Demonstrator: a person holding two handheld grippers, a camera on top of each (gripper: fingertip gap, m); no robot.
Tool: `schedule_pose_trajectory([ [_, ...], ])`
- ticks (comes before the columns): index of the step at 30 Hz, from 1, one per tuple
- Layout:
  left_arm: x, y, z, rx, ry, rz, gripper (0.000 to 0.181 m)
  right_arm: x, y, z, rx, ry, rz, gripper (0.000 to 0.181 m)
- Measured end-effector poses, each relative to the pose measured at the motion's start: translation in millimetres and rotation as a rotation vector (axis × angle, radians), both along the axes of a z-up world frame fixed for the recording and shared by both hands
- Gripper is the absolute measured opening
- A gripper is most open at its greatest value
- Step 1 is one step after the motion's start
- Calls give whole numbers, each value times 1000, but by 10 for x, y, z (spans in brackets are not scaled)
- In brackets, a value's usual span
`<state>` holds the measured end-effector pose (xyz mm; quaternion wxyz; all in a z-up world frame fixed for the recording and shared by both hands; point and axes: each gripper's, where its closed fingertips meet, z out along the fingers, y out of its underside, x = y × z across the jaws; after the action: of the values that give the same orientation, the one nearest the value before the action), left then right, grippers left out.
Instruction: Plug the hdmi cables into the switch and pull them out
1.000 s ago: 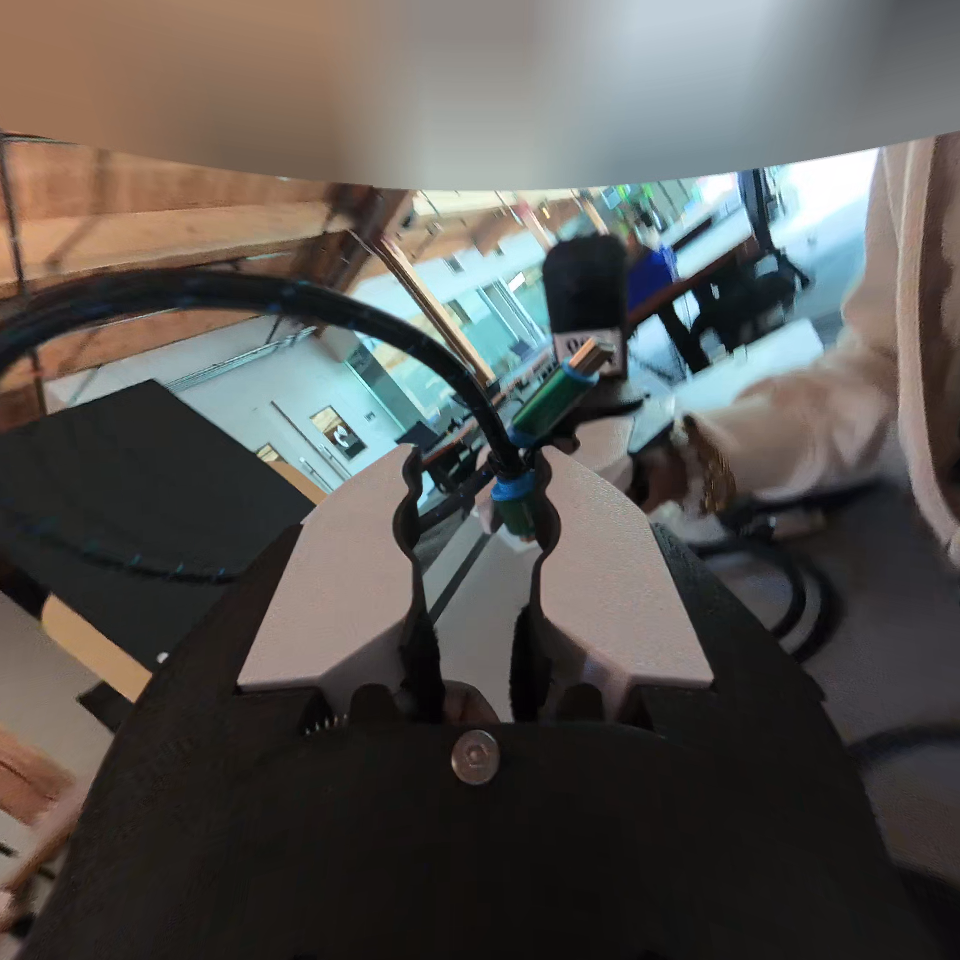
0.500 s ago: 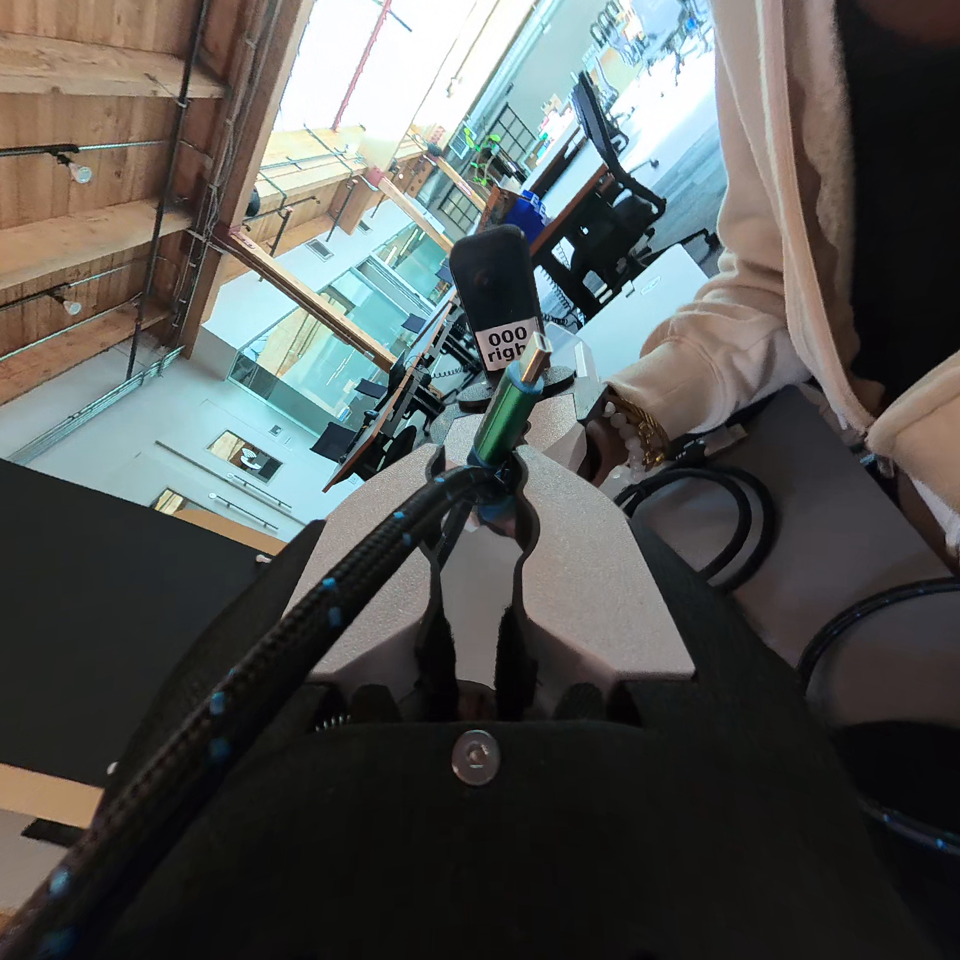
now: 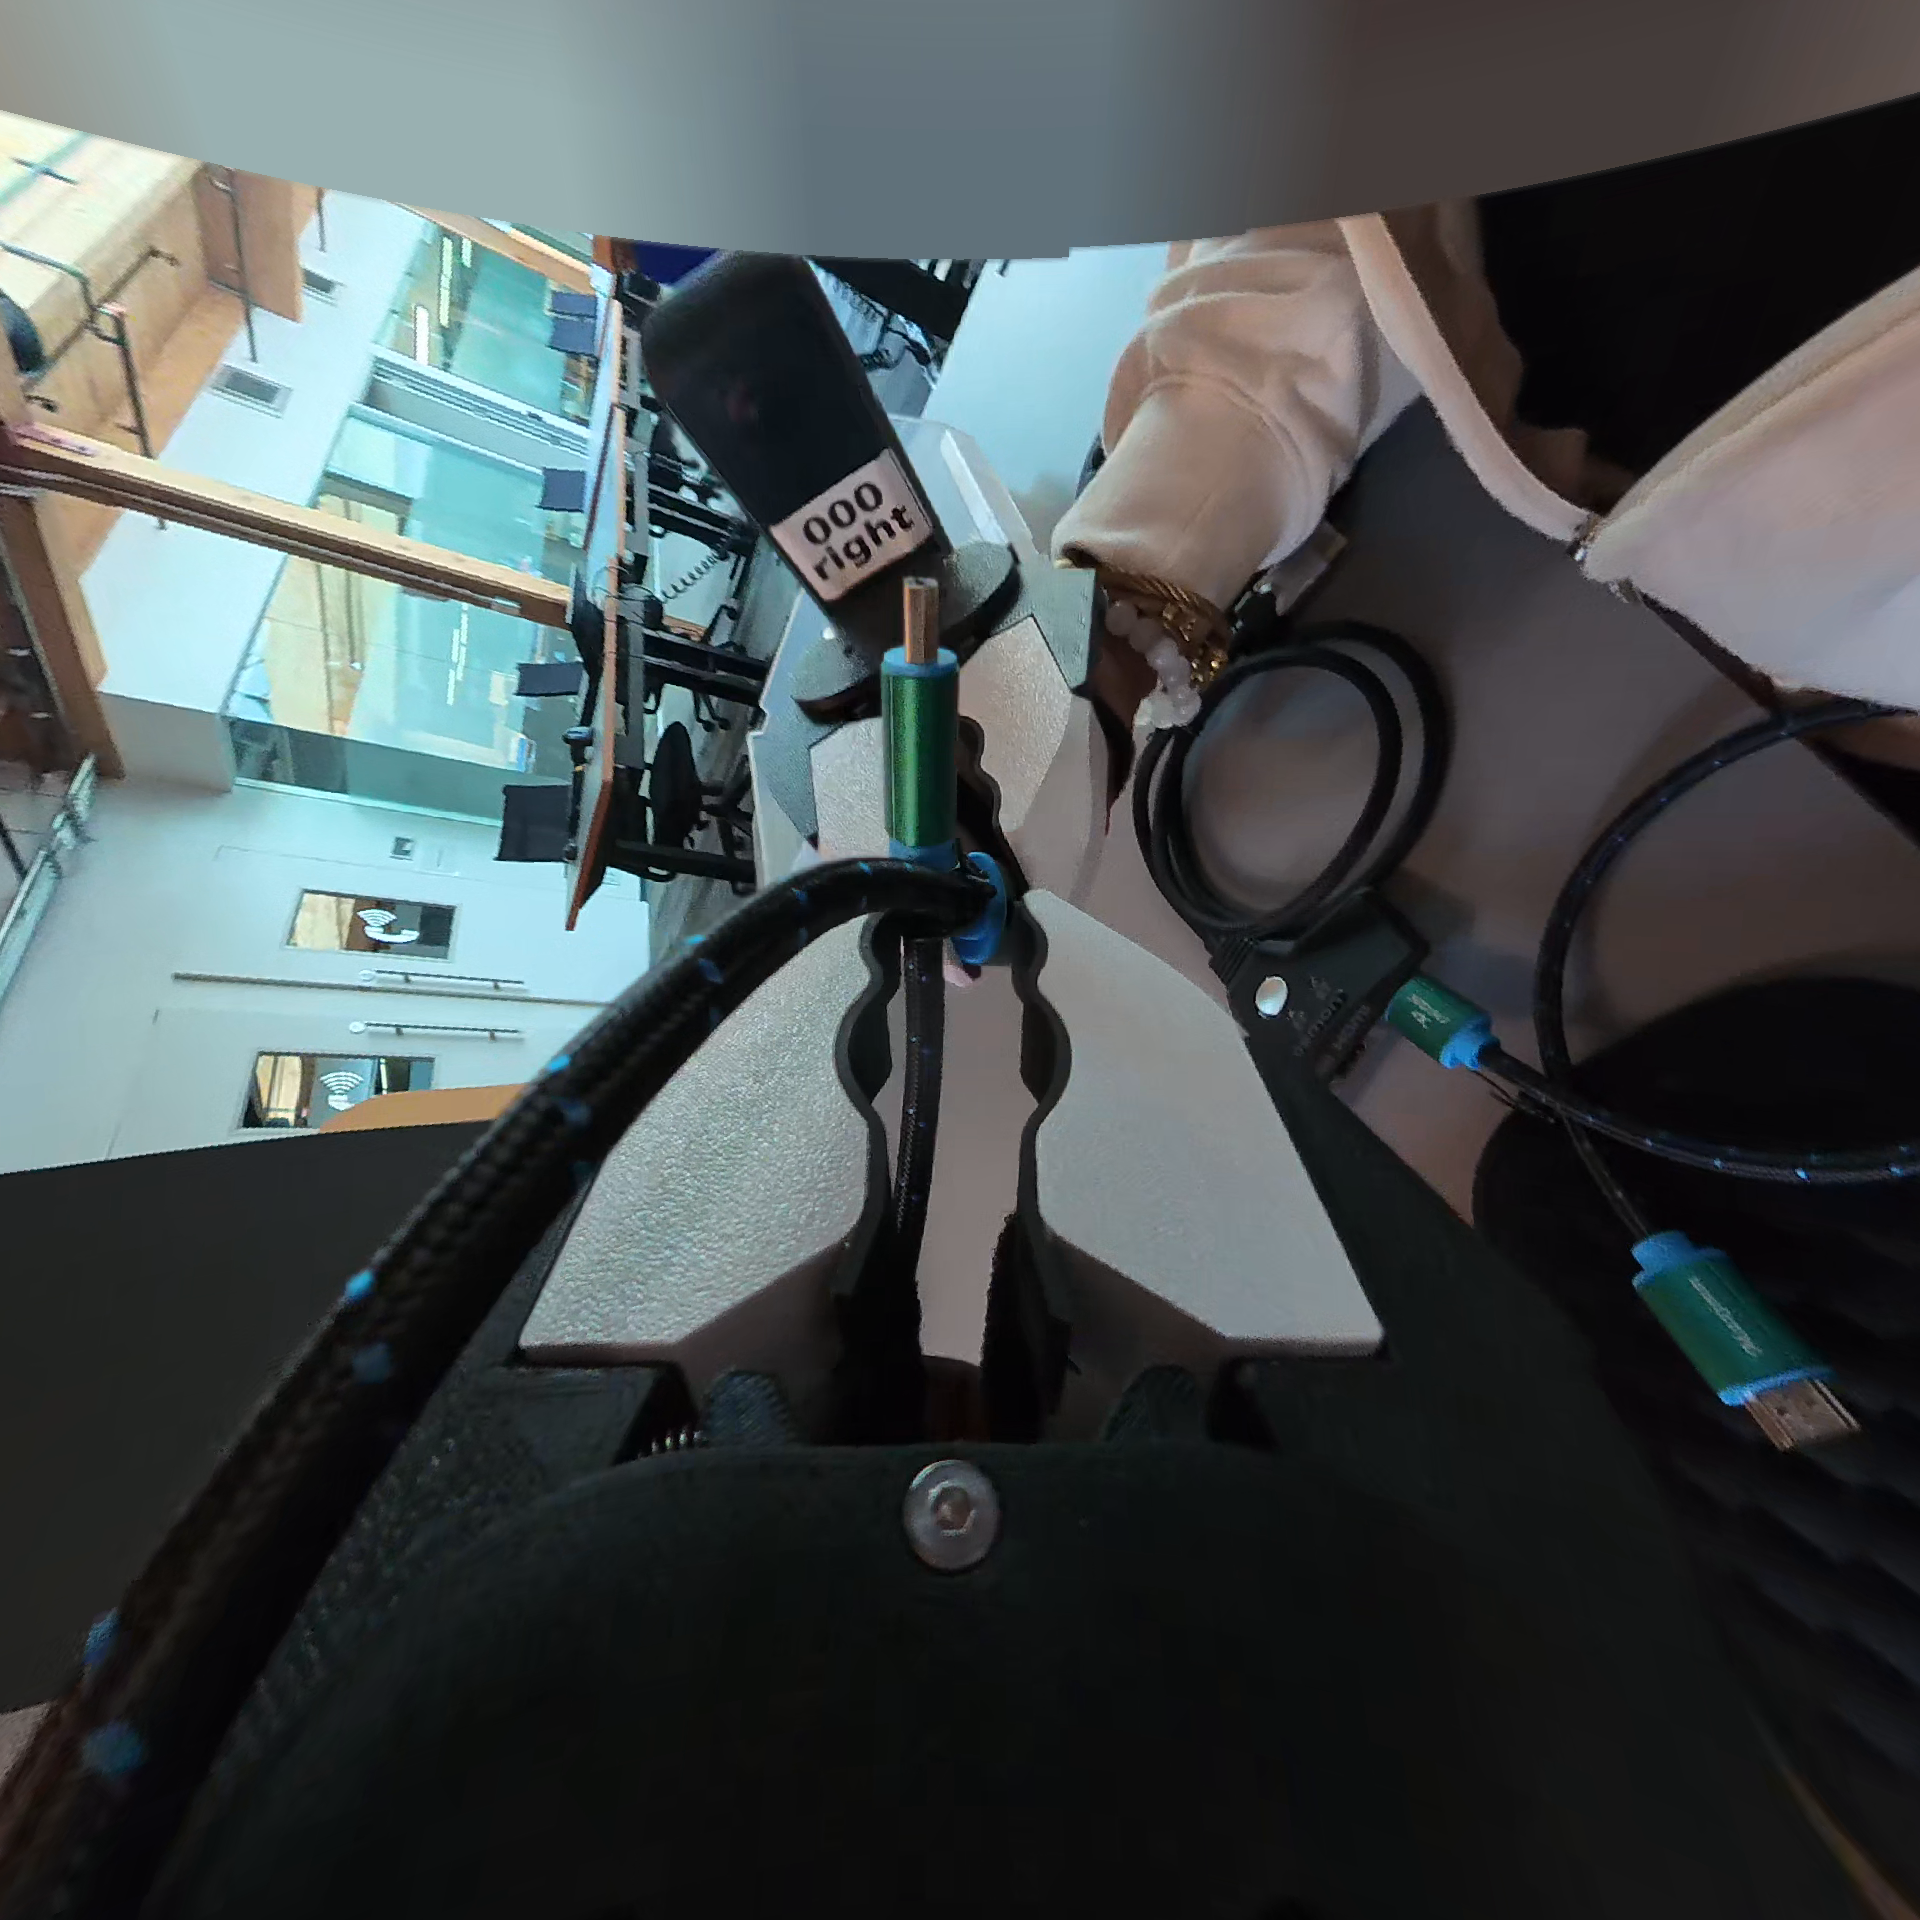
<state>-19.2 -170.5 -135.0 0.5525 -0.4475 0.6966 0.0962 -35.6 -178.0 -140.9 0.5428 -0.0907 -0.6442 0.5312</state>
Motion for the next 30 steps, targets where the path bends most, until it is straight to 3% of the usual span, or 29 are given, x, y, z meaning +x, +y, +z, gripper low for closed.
schedule_pose_trajectory([
  [5, 5, -50, 41, 81, 63, -47, 17, 58, -2, 54, 51, -12, -35, 16],
  [8, -79, -69, -8, 66, 77, -41, 18, 188, 255, -84, 26, -186, -50, 50],
  [11, -158, -78, -142, 11, 63, -26, 17, 304, 637, -529, -48, -544, -86, 99],
  [13, -167, -90, -222, -23, 46, -25, 17, 364, 753, -903, -36, -775, -110, 116],
  [16, -185, -87, -344, -45, 46, -13, 18, 344, 699, -1372, 91, -970, -101, 122],
  [23, -256, -117, -492, -77, 8, 23, 18, -37, 592, -1955, 351, -1151, -126, 133],
  [24, -266, -124, -496, -79, 0, 26, 18, -59, 602, -2012, 387, -1166, -132, 137],
  [27, -292, -141, -505, -77, -21, 31, 18, -60, 511, -2053, 332, -1230, -67, 125],
  [30, -312, -131, -518, -80, -51, 39, 18, -89, 477, -1993, 277, -1118, -16, 120],
])
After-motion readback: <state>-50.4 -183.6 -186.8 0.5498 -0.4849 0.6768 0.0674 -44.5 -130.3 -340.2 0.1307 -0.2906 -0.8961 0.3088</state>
